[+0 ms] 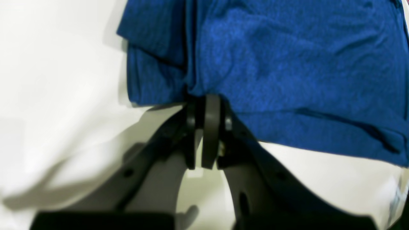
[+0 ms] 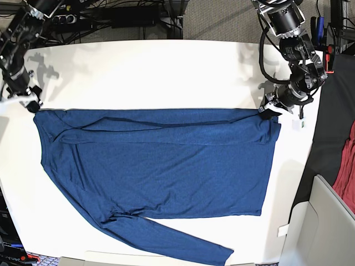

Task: Fold the T-shirt properly
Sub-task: 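Pull the shirt further toward the robot with both grippers, then release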

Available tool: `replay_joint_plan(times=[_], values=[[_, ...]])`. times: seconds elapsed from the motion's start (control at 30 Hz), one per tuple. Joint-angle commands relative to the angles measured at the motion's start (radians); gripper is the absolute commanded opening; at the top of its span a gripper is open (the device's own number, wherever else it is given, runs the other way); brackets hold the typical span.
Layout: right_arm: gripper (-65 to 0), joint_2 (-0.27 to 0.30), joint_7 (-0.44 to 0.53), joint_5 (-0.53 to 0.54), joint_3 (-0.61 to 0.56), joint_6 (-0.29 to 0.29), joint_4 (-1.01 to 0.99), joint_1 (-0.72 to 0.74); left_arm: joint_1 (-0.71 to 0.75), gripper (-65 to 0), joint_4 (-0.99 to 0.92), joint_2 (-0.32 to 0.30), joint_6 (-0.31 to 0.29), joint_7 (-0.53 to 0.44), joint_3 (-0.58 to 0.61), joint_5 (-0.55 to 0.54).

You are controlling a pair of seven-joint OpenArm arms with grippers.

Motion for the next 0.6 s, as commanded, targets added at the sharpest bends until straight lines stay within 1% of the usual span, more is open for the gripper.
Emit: replay_joint_plan(times=[0.0, 0.23, 0.57], values=[[-42.7, 0.019, 0.016, 0.005, -0.006, -0.006, -0.006, 0.021, -0.018, -64.8, 0.022, -0.011, -0.006, -0.007, -0.003, -0.017], [-42.7, 0.0, 0.016, -0.001, -0.014, -0.069, -0.118, 0.094, -0.018, -64.8, 0.022, -0.011, -0.006, -0.007, -0.003, -0.017], [-43.0, -0.004, 0.018, -0.002, -0.011, -0.073, -0.22, 0.164, -0.018, -64.8, 0.022, -0.011, -0.006, -0.007, -0.003, -0.017]])
